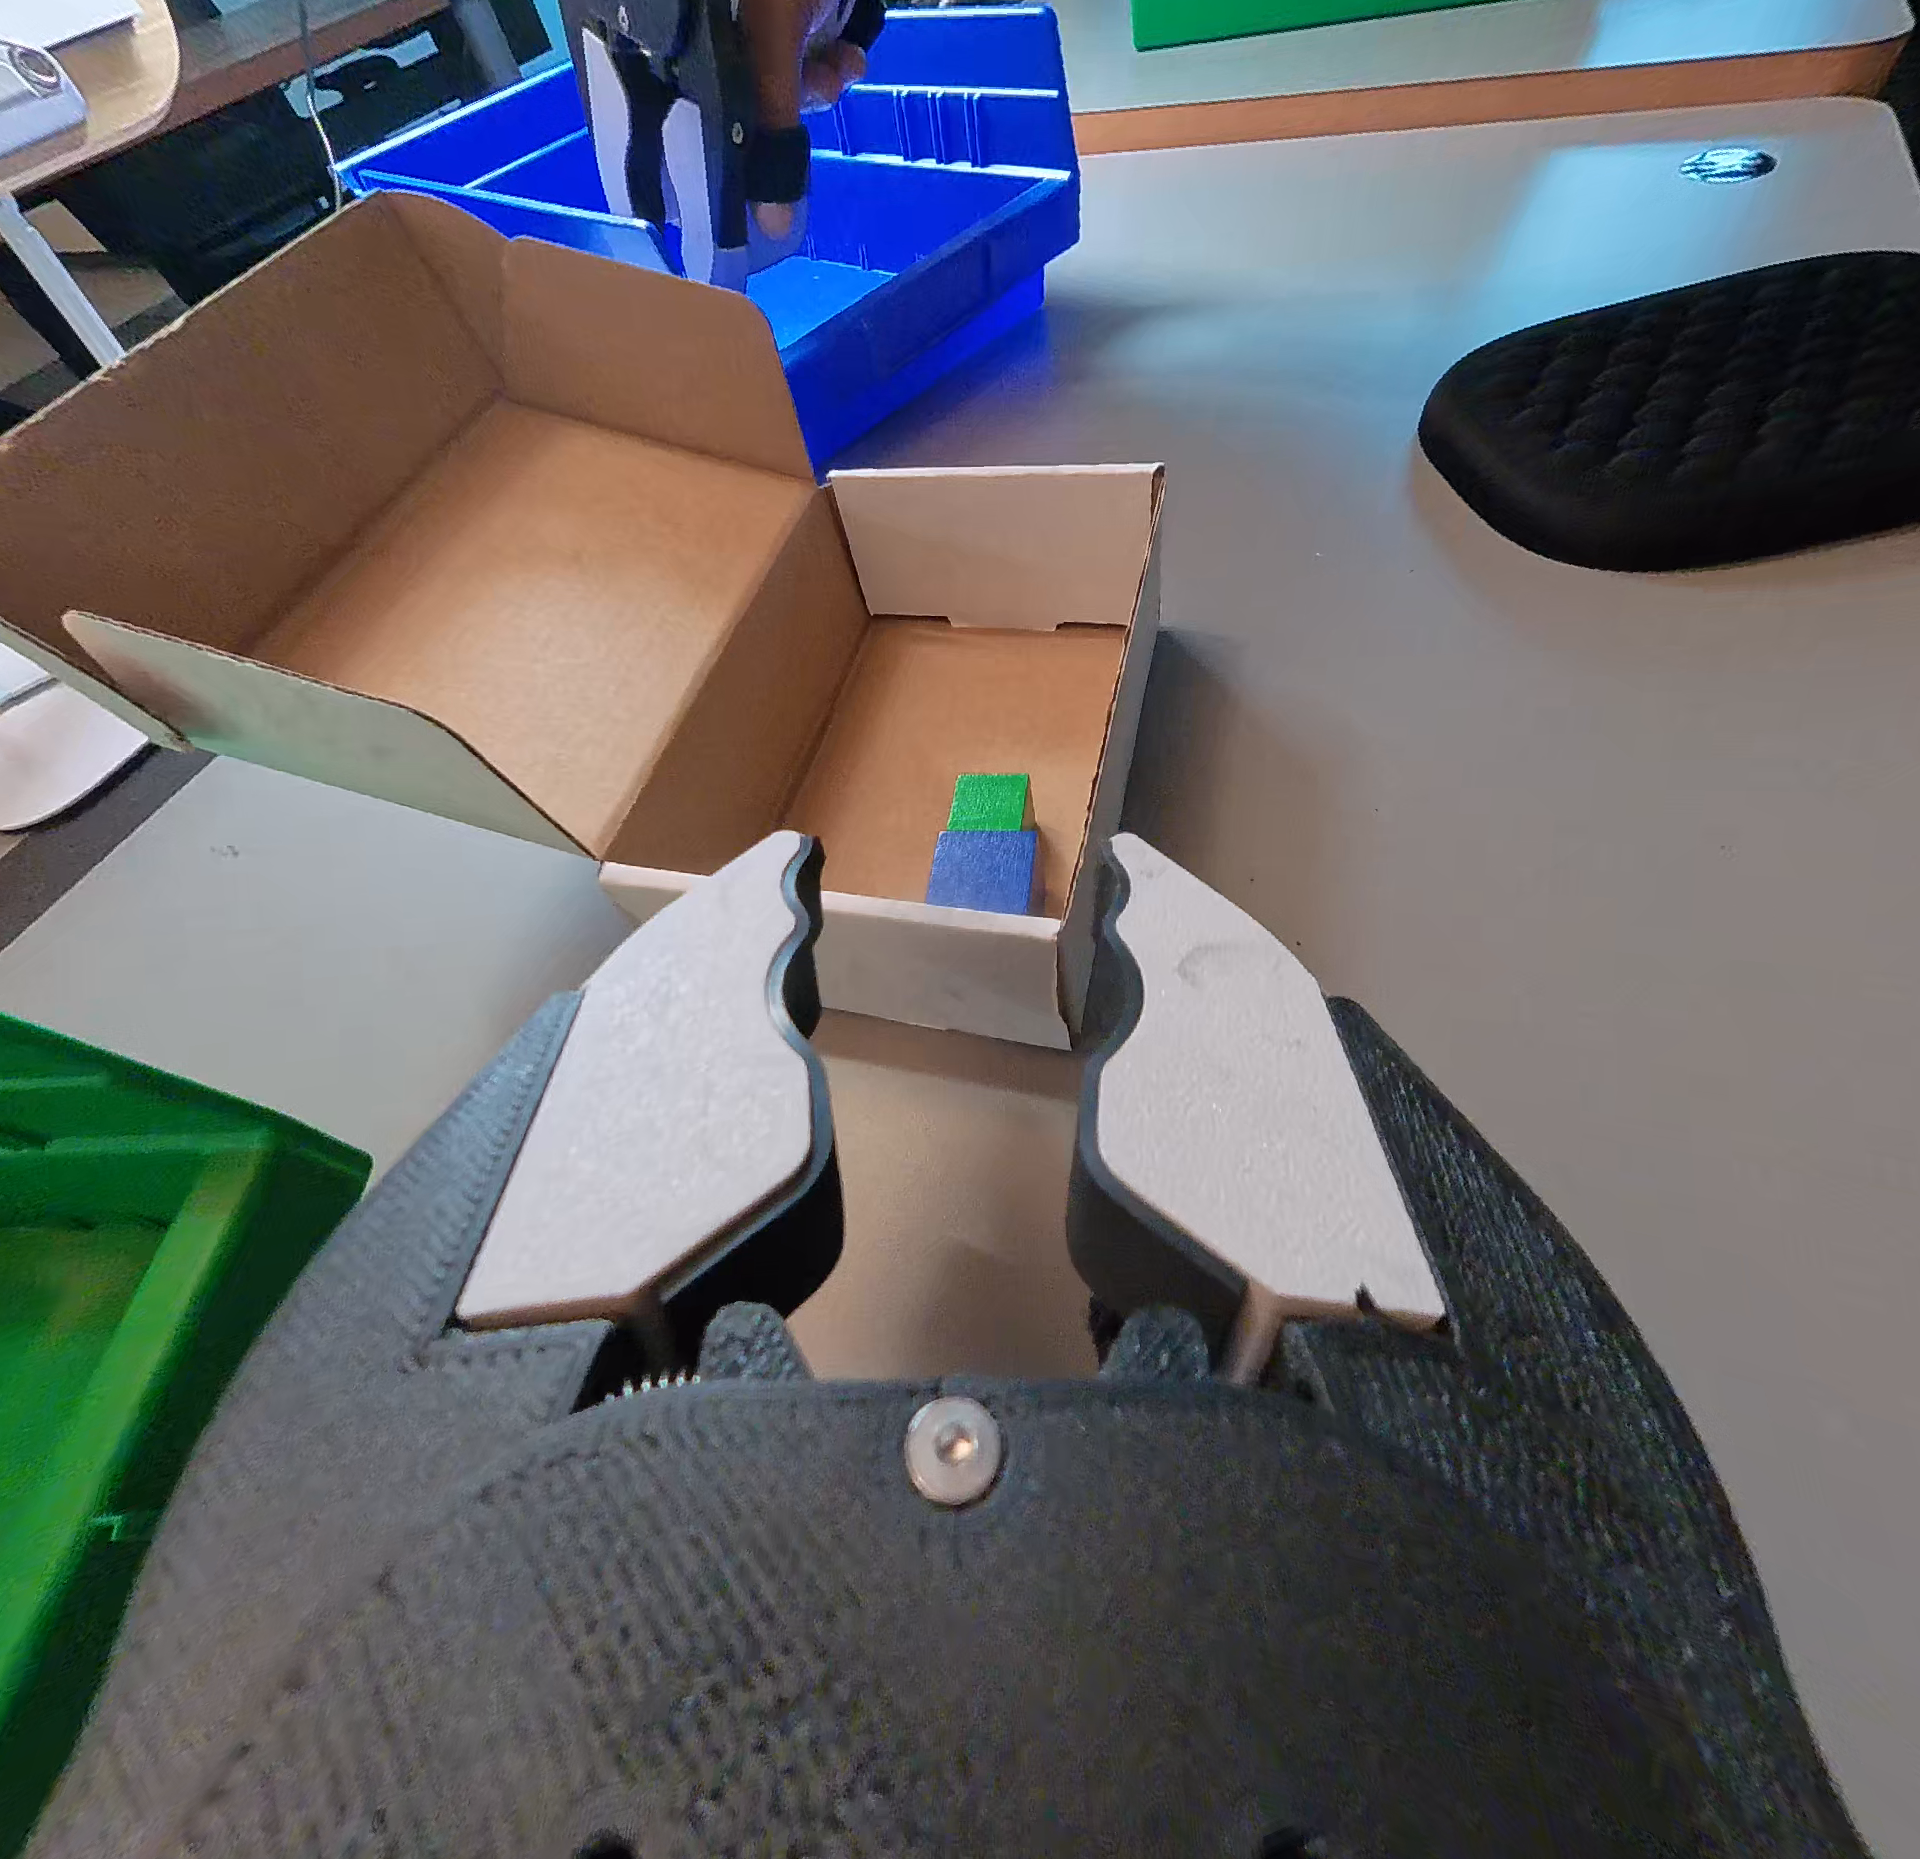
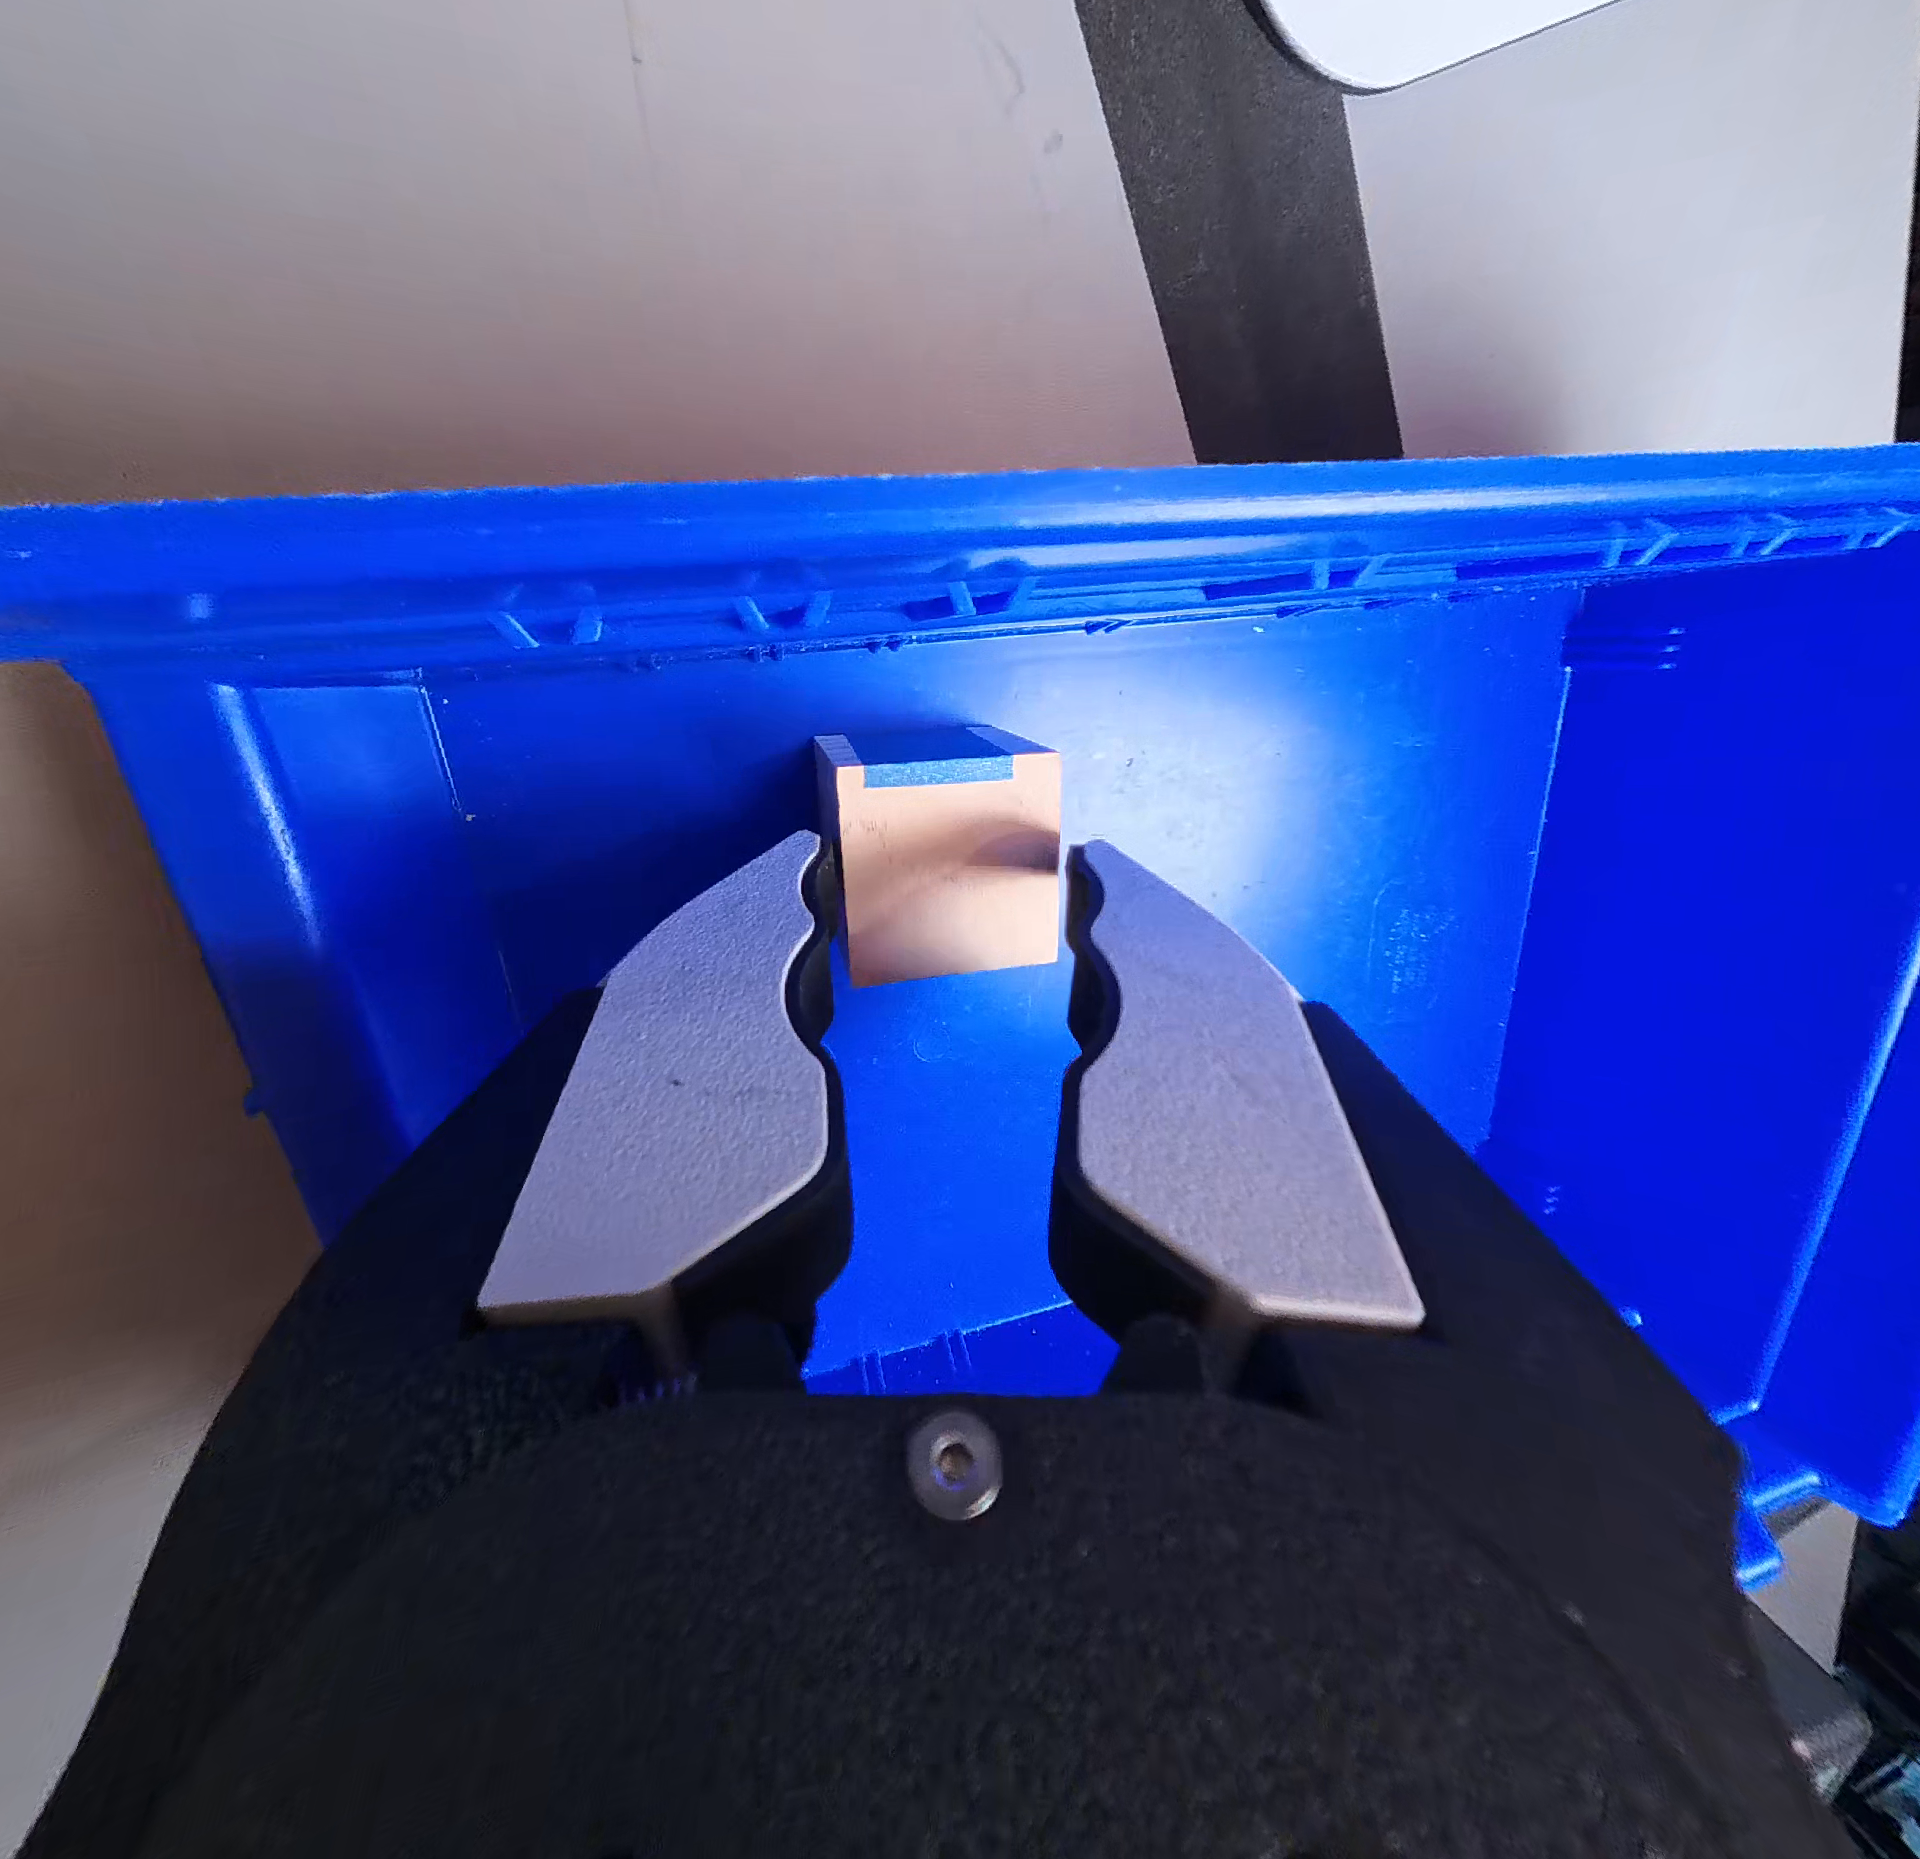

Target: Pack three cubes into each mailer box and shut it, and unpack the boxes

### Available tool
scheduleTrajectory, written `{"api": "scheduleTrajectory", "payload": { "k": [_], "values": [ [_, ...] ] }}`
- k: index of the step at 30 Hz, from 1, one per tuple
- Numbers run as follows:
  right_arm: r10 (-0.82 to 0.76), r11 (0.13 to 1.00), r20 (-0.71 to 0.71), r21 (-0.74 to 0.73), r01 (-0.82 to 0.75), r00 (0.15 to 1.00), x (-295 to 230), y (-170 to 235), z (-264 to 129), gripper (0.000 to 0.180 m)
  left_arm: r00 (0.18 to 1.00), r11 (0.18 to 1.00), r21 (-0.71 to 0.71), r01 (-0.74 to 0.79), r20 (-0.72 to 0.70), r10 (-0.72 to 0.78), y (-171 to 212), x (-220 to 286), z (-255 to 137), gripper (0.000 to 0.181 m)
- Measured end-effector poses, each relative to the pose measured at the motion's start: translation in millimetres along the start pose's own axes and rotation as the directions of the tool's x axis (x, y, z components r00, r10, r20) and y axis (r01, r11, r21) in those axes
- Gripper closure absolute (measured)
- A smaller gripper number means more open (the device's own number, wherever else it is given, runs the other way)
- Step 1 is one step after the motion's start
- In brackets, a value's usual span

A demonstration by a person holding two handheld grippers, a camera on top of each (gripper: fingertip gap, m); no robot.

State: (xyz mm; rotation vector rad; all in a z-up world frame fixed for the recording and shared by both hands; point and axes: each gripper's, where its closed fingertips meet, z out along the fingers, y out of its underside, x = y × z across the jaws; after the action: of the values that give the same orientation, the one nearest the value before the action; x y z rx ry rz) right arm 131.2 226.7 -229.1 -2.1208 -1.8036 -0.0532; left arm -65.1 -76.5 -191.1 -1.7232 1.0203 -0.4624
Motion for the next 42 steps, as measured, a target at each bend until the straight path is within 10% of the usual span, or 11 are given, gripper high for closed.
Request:
{"api": "scheduleTrajectory", "payload": {
  "k": [10, 17, 26, 42],
  "values": [
    [-0.036, 0.984, -0.031, 0.174, 0.041, 0.999, -20, -31, -63, 0.133, 1.0, 1.0, 0.009, -0.002, 0.016, 0.002, -2, -3, -4, 0.131],
    [-0.293, 0.911, 0.038, 0.315, 0.267, 0.955, -142, -81, -131, 0.139, 1.0, 1.0, -0.011, -0.013, 0.011, 0.014, 0, 0, -2, 0.129],
    [-0.553, 0.818, 0.142, 0.28, 0.502, 0.821, -268, -127, -86, 0.139, 0.999, 0.999, -0.024, -0.028, 0.029, 0.028, 1, 5, -6, 0.129],
    [-0.596, 0.802, 0.352, 0.214, 0.558, 0.722, -314, -136, -33, 0.139, 0.998, 0.998, -0.02, -0.059, 0.023, 0.059, 4, 6, -14, 0.128]
  ]
}}
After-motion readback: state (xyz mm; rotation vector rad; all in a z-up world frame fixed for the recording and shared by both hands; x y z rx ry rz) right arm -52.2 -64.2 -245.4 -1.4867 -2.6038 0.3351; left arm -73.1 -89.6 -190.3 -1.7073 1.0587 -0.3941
